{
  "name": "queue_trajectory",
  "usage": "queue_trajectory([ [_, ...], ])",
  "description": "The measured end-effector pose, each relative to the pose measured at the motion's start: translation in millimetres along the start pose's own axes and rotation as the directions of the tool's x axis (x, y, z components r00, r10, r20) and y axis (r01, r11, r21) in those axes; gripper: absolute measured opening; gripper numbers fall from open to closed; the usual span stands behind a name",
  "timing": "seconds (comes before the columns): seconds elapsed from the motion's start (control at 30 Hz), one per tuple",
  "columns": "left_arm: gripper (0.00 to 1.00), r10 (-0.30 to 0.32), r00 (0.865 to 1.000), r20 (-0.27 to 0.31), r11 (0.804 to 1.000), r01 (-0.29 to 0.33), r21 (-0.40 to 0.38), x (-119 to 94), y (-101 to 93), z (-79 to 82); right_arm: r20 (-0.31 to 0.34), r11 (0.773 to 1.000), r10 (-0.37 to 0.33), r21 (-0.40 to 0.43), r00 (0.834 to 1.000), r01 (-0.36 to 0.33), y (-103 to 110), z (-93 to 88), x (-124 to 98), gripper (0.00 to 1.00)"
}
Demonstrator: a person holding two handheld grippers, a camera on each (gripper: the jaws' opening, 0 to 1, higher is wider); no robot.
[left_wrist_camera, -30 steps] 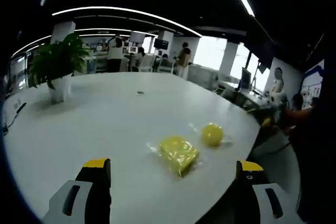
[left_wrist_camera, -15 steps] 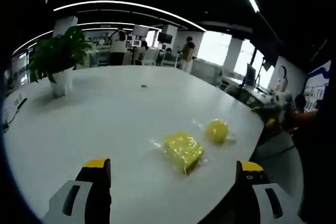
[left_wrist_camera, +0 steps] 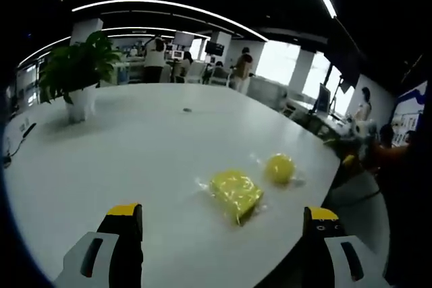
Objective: Compare the silicone blocks by pressing each to a similar depth, holding the contact briefly, and releasing to observe deformation and rebound differences across the visible hardness samples.
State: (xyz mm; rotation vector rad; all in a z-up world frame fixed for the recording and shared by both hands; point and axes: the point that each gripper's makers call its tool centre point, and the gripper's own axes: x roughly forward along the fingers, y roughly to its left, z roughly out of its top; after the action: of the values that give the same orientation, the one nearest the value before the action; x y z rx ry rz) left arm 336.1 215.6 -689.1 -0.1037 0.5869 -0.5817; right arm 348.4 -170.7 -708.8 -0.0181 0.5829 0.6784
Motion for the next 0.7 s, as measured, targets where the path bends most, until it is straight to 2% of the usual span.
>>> queue_trajectory([
  [0.2, 1.0, 0.011, 1.0, 0.008, 1.0, -0.011, -0.028, 1.3, 1.7, 1.3, 0.005, 1.0, -0.001, 0.021, 1.0, 0.001, 0.1, -1.2, 0.6, 0.97],
  [0.7, 1.0, 0.0, 1.0, 0.008, 1.0, 0.0, -0.024, 5.1, -1.6, 5.4, 0.01, 1.0, -0.005, 0.028, 1.0, 0.004, -0.1, -0.3, 0.5, 0.97],
])
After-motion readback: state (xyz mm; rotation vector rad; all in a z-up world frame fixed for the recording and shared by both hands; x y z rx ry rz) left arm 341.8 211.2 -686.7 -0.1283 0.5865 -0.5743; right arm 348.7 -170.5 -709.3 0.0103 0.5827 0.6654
